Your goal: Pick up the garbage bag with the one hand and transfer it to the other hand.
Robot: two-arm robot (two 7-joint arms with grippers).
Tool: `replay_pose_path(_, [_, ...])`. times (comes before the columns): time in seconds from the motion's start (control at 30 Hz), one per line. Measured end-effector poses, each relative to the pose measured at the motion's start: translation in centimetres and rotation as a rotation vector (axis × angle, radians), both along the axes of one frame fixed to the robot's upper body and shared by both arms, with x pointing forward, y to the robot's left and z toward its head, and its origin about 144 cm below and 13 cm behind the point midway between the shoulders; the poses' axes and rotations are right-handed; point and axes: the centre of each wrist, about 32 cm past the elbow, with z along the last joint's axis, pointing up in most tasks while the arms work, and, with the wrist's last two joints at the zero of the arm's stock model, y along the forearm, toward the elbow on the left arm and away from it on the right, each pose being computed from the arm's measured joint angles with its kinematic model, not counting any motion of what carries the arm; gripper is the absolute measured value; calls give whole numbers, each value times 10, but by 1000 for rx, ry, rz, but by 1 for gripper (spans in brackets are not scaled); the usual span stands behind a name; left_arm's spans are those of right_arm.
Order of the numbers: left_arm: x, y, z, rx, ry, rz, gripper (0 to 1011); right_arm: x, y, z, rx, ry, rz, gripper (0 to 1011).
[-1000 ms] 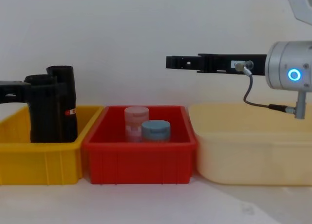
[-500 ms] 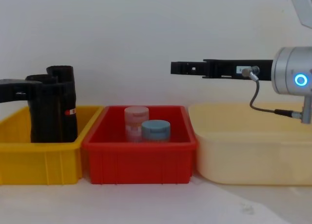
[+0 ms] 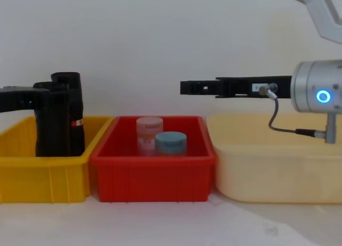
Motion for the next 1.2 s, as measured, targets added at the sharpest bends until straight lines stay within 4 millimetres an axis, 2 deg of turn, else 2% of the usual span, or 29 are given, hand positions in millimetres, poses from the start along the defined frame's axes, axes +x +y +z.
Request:
replay_pose_path(0.57, [1, -1, 1, 2, 0, 0, 355, 6, 22, 4, -88, -2, 60, 1001])
replay_pose_path(1.2, [1, -1, 1, 2, -1, 0, 323, 18, 37, -10, -156, 38, 69, 1001])
